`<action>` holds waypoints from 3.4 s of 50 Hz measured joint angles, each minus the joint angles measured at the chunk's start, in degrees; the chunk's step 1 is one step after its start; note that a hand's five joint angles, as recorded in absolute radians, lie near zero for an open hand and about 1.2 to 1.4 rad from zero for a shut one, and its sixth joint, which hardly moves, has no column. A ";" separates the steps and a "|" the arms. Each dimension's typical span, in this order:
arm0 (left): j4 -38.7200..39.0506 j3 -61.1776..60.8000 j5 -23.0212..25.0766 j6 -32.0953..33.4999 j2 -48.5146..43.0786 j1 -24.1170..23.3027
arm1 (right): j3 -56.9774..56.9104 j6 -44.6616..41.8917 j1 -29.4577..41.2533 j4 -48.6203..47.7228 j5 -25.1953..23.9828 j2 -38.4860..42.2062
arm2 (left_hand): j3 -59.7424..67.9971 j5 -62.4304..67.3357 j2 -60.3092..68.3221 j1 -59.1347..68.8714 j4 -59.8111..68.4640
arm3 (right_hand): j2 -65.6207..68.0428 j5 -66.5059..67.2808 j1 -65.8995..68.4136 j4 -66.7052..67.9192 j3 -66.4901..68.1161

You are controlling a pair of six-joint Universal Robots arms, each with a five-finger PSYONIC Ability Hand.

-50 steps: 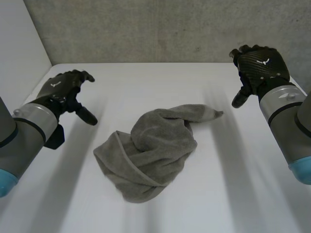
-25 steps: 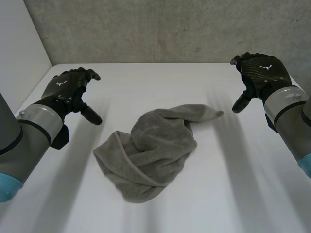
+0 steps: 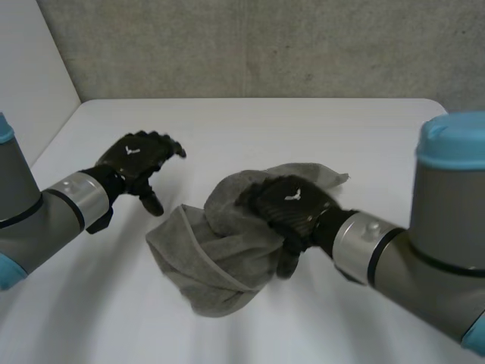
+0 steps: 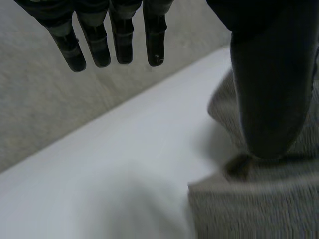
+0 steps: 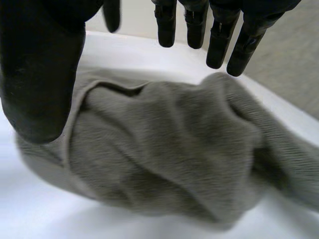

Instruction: Fold the towel.

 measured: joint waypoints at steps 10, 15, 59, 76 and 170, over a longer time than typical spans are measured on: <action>-5.98 3.83 2.55 4.50 -8.19 3.42 | 2.07 1.45 3.76 -0.90 0.50 4.38 | 0.00 6.03 6.20 6.09 0.00 | 8.38 9.82 8.01 0.00 0.00; -7.30 4.53 5.62 5.05 -10.68 3.47 | 3.09 1.43 4.18 -2.15 0.76 5.82 | 0.00 6.02 6.21 6.10 0.00 | 9.75 11.23 9.46 0.00 0.00; -16.69 4.02 10.95 0.93 -1.38 1.57 | 1.10 7.17 0.73 -14.42 -0.17 1.48 | 0.00 56.45 57.10 53.71 0.00 | 54.16 60.93 58.95 0.00 0.00; -2.14 -1.94 9.03 -15.14 4.59 -4.73 | -3.42 -15.78 -5.06 -1.93 -4.54 1.28 | 0.00 13.44 15.45 15.37 0.00 | 25.56 27.63 26.90 0.00 0.00; -1.80 -1.13 8.16 -15.01 -7.46 -12.25 | 19.53 -18.39 -22.22 -27.01 -2.49 0.41 | 0.00 18.97 19.83 19.62 0.00 | 22.65 22.74 23.04 0.00 0.00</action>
